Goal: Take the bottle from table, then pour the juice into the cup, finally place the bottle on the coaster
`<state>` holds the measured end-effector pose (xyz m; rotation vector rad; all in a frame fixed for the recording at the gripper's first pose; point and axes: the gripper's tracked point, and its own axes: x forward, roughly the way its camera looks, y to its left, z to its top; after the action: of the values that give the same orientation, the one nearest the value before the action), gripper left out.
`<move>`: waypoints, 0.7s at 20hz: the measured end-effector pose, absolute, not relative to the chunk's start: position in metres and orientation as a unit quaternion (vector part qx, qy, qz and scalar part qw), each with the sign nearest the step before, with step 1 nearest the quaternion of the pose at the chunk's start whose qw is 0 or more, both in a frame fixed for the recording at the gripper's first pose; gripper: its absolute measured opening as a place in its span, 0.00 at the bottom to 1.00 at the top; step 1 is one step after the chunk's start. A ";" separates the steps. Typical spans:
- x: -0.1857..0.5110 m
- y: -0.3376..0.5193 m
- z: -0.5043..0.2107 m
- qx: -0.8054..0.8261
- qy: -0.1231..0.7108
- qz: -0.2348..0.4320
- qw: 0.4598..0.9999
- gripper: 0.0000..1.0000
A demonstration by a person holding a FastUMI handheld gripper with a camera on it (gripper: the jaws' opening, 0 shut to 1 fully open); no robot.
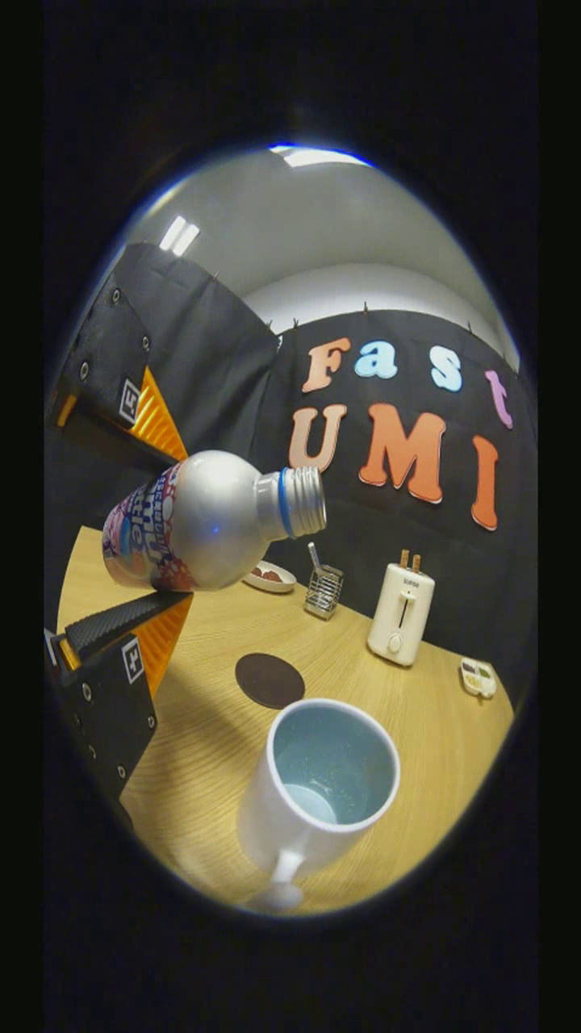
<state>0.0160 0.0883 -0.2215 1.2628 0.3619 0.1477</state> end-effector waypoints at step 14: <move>0.008 0.067 -0.216 0.715 0.152 0.061 0.680 0.80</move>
<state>0.0080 0.0667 -0.2159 1.6058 0.3408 0.1373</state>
